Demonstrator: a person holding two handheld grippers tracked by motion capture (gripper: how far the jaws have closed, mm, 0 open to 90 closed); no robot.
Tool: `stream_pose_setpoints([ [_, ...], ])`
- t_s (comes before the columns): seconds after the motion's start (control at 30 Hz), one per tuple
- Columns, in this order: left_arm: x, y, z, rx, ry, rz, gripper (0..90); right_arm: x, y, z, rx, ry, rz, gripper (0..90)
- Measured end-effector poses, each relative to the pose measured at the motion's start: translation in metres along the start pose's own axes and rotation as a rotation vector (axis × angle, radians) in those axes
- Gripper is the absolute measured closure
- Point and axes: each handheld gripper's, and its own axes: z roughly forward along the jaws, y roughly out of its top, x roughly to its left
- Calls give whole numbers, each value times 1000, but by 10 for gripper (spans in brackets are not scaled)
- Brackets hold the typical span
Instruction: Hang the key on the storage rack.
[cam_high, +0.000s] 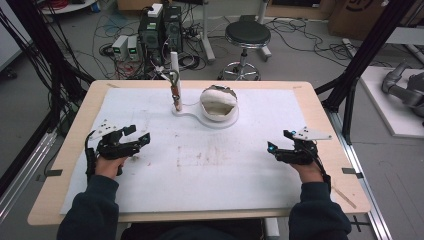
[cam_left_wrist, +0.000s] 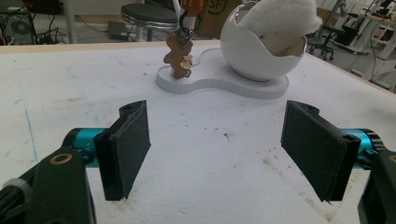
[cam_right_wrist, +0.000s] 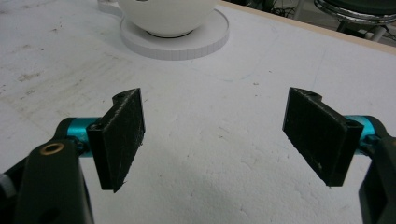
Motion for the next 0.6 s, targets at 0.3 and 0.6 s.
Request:
stream_pose_setpoints([
  [0.3, -2, 0, 0, -1, -8, 3, 237, -1, 1, -3, -15, -16, 6, 212],
  [0.6, -3, 0, 1, -2, -14, 4, 238, -1, 0, -4, -15, -20, 11, 212],
])
